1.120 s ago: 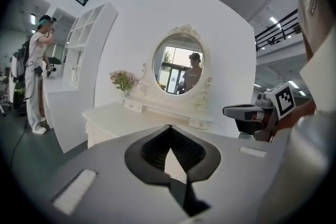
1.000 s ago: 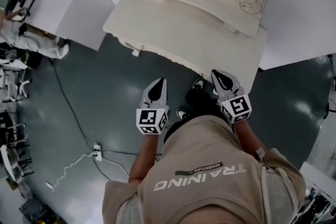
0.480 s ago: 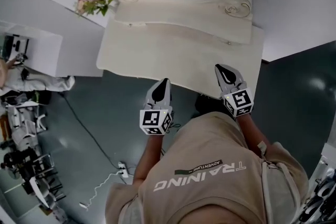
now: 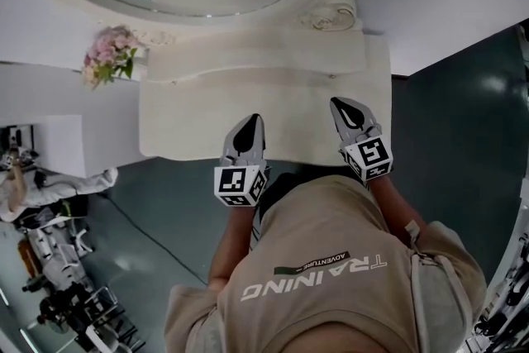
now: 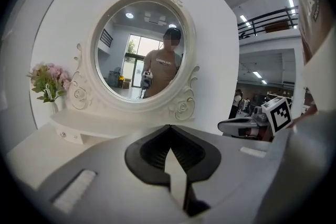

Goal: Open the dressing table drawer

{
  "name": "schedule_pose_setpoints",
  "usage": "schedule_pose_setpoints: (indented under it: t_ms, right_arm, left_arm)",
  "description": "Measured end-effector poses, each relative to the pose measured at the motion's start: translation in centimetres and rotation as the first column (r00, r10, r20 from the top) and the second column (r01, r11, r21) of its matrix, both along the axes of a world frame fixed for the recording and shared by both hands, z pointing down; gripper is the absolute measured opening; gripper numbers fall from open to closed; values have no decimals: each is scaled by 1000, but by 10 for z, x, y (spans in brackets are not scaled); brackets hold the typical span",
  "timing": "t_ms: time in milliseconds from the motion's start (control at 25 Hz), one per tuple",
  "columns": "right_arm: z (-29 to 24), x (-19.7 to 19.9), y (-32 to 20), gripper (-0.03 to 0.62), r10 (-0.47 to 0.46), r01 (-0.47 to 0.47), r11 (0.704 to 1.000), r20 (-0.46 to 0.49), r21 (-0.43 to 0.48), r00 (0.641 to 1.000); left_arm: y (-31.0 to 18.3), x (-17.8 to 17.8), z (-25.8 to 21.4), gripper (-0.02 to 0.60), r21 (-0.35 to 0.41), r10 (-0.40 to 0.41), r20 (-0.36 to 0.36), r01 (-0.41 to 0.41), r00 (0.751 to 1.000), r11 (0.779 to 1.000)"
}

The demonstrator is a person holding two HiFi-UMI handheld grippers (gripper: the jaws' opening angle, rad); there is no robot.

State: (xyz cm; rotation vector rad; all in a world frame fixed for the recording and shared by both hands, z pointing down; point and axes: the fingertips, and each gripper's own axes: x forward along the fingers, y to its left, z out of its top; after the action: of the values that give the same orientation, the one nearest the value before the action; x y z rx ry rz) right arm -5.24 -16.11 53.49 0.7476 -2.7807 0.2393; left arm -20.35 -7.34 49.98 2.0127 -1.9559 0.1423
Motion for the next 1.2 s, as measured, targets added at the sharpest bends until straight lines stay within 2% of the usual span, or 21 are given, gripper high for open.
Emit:
schedule_pose_setpoints:
  t_ms: [160,360,520,640,920,1120,1160,1200]
  right_arm:
    - [1,11,-2,2,75,-75,997,-14,-10,997]
    - [-4,18,-8,2,173,-172,985,-37,23,984]
    - [-7,21,-6,2,272,-271,962,-34,26,962]
    - [-7,20,-7,3,304,-303,953,-42,26,952]
    - [17,27,-16,2,370,-371,929,-101,11,923]
    - [26,26,-19,3,377,-379,925,-119,6,919]
    - [28,25,-20,10,372,-375,927,-125,5,920]
    - [31,24,-21,78,365,-368,930,-133,3,922]
  left_arm:
    - [-11,6,-2,18,-10,79,1,-79,997,997]
    - [-26,5,-4,18,-1,169,-3,-169,986,986]
    - [-35,7,-5,18,8,261,9,-261,965,965]
    - [-50,7,-7,18,18,309,26,-310,951,951]
    - [-69,11,-7,18,23,369,7,-369,930,929]
    - [-73,7,0,18,0,368,-10,-368,930,930]
    - [-73,6,0,18,-2,366,-12,-366,931,931]
    - [-73,6,0,18,-4,364,-13,-364,931,932]
